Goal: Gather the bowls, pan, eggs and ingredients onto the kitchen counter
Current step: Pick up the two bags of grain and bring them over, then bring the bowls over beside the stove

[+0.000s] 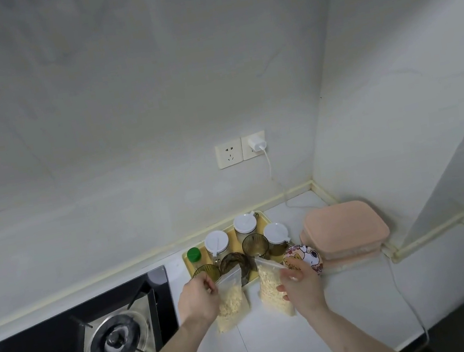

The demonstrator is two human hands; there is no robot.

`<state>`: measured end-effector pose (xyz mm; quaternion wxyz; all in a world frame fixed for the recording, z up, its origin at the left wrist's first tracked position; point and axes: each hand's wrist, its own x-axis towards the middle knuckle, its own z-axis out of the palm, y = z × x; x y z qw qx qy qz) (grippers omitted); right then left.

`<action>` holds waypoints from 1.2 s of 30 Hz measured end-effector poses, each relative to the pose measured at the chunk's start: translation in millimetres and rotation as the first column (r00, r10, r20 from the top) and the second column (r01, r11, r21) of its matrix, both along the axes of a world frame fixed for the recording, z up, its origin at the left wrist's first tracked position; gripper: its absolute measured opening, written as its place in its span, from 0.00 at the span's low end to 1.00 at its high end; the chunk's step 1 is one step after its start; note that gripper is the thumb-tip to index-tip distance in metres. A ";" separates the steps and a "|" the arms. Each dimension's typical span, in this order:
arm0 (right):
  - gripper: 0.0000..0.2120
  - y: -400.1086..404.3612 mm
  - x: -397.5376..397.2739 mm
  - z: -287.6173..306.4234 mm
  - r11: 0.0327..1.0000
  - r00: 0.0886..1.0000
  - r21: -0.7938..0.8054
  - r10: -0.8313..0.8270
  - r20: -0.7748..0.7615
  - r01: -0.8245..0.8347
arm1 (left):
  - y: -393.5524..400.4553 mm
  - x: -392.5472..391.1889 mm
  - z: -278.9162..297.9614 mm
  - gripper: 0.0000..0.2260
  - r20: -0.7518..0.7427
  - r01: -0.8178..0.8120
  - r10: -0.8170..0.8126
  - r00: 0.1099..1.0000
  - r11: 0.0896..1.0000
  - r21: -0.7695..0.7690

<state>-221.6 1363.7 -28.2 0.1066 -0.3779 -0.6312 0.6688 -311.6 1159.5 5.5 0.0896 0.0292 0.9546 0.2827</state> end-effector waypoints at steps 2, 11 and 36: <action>0.17 -3.4 3.0 5.0 0.997 0.999 0.061 0.040 -0.004 -0.040 | 0.9 5.5 9.6 0.08 -0.010 0.026 -0.025 1.000 0.999 0.043; 0.20 -38.9 14.3 39.4 0.888 0.923 0.295 0.381 -0.046 -0.352 | -58.7 72.2 38.6 0.09 -0.075 0.226 -0.226 0.971 0.974 -0.011; 0.22 -409.7 141.4 109.3 -0.188 -0.079 0.504 0.970 0.229 -0.843 | -416.6 385.6 79.4 0.17 -0.134 -0.454 0.438 0.889 0.880 -0.141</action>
